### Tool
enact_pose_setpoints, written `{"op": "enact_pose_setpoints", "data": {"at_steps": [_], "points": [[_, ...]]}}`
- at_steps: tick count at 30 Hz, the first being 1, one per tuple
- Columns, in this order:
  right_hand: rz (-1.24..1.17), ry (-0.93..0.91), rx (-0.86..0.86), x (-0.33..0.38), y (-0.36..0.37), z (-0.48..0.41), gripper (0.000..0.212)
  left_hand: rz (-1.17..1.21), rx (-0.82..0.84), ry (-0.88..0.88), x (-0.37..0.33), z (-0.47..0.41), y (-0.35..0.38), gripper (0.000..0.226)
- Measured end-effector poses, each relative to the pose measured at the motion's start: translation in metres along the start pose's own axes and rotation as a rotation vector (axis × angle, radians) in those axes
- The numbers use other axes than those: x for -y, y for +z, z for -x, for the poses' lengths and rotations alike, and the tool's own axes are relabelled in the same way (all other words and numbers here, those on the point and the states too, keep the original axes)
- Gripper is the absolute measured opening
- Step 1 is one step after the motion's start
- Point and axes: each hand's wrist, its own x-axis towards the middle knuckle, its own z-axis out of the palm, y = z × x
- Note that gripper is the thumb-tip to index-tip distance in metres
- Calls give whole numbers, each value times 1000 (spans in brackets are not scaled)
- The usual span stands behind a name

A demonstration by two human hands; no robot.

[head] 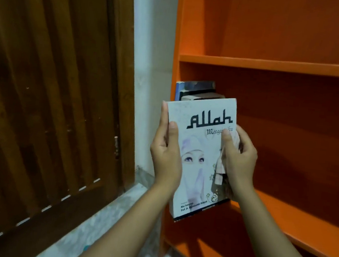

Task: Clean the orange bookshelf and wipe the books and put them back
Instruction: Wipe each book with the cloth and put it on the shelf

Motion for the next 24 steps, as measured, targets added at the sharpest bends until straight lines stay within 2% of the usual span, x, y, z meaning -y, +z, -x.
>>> {"op": "enact_pose_setpoints", "data": {"at_steps": [4, 9, 11, 14, 16, 20, 24], "points": [[-89, -7, -88, -22, -8, -29, 22, -197, 87, 188, 31, -11, 31, 44], [-250, 24, -89, -44, 7, -59, 40, -423, 132, 321, 68, -25, 51, 50], [-270, 22, -69, -53, 14, -64, 40, -516, 129, 365, 83, -31, 50, 56], [-268, 8, -58, -68, 23, -73, 21, -620, 112, 427, 99, -41, 50, 63], [-275, -7, -59, -74, 28, -80, 16, -674, 102, 452, 105, -47, 50, 68], [-252, -21, -12, -84, 34, -87, 29, -742, 82, 490, 110, -49, 48, 70], [-235, 40, 22, -95, 29, -86, 40, -779, 104, 515, 114, -47, 41, 71]]}}
